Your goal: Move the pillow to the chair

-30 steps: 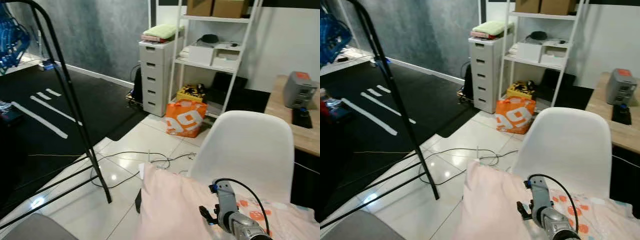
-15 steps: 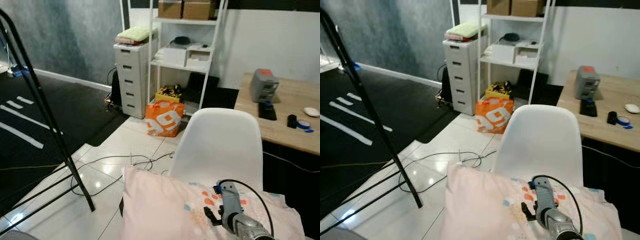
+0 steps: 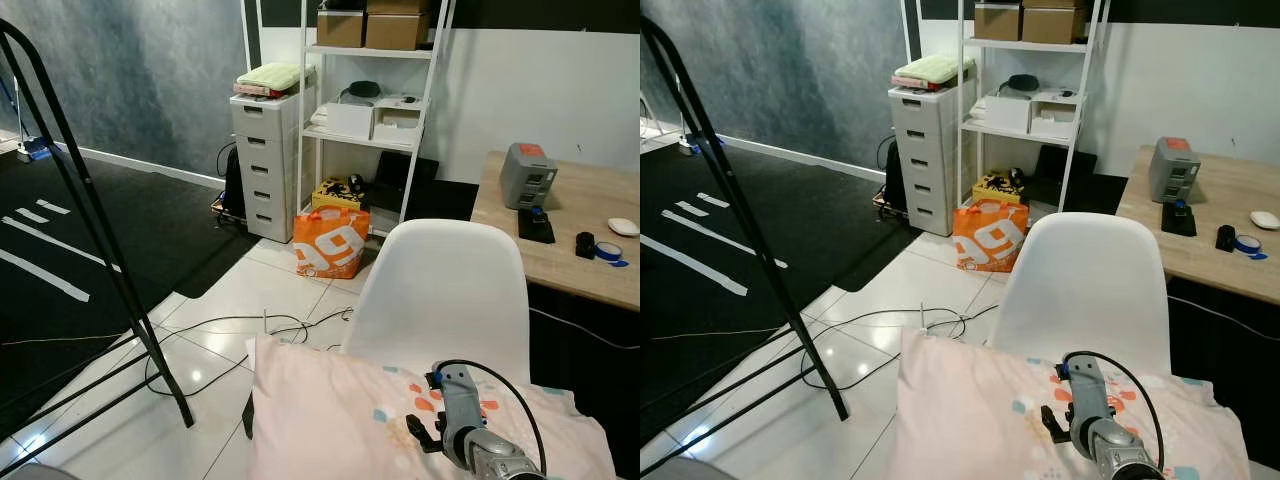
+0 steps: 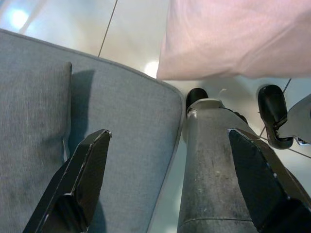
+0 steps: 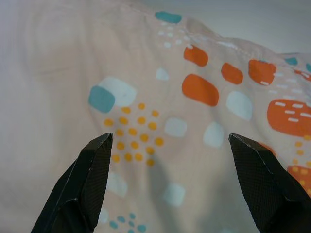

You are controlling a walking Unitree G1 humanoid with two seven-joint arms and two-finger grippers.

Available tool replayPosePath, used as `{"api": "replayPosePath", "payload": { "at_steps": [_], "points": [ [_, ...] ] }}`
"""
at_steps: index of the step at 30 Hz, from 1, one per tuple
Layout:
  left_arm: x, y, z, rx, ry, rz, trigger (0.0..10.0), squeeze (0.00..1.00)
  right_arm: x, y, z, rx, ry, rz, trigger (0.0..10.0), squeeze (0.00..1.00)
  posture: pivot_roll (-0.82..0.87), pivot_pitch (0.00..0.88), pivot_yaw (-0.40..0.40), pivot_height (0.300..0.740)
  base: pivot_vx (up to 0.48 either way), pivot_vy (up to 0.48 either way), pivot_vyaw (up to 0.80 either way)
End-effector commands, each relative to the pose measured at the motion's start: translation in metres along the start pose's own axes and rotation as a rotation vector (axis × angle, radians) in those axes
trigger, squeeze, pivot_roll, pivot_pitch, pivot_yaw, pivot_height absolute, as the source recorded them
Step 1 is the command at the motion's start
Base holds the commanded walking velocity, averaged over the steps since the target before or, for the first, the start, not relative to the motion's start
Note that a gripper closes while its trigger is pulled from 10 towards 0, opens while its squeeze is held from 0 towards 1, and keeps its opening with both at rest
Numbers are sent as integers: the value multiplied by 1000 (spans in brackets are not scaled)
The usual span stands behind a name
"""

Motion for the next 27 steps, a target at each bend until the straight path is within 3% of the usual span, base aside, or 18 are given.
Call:
{"api": "replayPosePath", "payload": {
  "at_steps": [1,27],
  "points": [
    [-9,-6,-2,28,-22,0,10000,0,2,-5,0,12,-1,24,10000,0,-150,0,-23,740,-289,0,0],
    [-9,-5,-2,29,-26,12,10000,0,2,-4,1,11,-1,20,10000,0,-146,9,-27,740,-372,0,0]
  ]
}}
Point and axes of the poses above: a point about 5 cm out from each wrist's last joint towards the gripper, its own z axis pointing out of the wrist towards the gripper, its own y axis along the axis of the wrist's last joint, x = y × z, the point moved 5 cm from there along z, pointing out of the wrist towards the gripper, and after that the axes turned 8 degrees about z, right-handed, at the moved point
